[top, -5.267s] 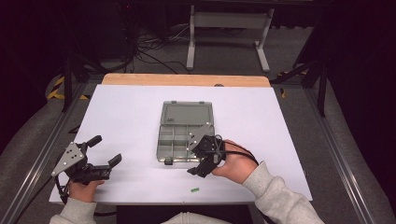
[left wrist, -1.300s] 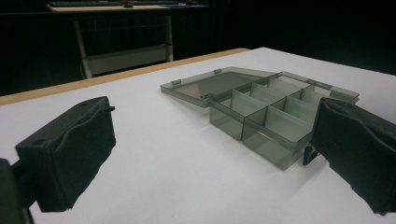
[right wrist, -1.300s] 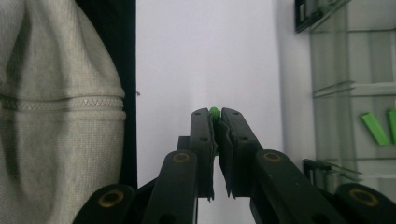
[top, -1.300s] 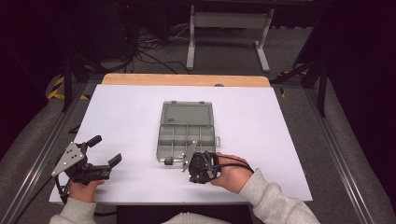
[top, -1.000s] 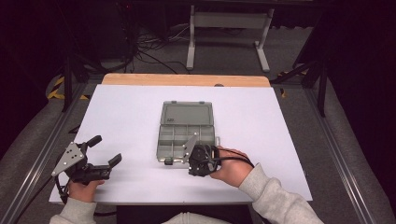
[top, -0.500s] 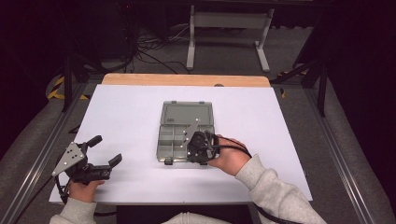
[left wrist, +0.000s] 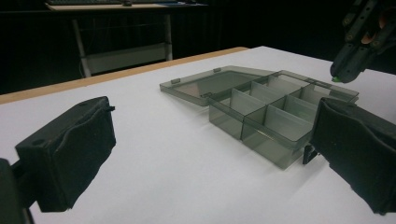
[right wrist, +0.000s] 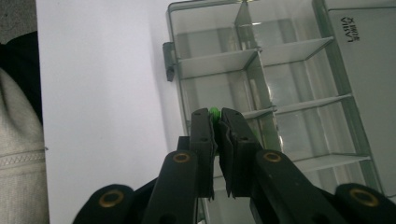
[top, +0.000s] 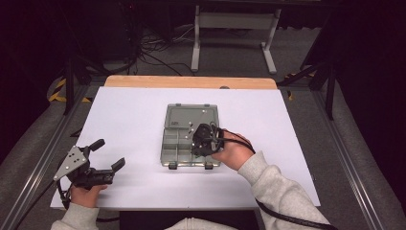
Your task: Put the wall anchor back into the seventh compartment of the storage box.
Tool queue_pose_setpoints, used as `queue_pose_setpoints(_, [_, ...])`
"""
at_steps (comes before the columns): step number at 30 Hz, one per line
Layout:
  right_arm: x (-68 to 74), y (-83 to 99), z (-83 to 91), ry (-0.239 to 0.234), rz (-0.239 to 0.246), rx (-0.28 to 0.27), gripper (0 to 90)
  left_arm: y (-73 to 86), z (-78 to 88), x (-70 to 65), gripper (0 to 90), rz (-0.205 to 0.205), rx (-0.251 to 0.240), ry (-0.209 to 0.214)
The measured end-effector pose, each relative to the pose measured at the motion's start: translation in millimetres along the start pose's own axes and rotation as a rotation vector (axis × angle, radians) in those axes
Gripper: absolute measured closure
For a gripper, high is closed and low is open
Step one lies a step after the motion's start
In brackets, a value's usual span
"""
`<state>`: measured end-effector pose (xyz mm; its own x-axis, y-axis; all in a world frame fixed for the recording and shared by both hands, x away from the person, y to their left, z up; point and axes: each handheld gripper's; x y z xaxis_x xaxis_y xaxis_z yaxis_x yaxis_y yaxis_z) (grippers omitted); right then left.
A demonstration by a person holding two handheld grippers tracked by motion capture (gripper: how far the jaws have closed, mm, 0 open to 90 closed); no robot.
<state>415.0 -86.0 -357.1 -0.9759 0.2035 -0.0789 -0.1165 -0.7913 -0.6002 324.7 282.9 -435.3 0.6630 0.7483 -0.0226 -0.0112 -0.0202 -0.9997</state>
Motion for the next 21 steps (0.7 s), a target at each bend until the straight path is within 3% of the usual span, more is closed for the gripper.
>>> queue_pose_setpoints(9, [-15.7,2.3,3.5,0.018,-0.038,-0.039,83.9,-0.1,-1.0,-1.0,0.6,-0.007,-0.002,0.014])
queue_pose_setpoints(21, [-24.9,13.9,-15.5,0.008,-0.088,-0.005,83.9,-0.1,0.0,0.1,0.6,-0.001,-0.005,0.002])
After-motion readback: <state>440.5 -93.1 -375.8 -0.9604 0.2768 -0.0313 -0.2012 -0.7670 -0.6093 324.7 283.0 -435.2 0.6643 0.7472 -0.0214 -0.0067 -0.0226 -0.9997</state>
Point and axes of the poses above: each handheld gripper's, and its own axes: z roughly backward along the jaws, y roughly out of its underside, x roughly to its left, and after that the axes turned 11 degrees about -x, right-handed
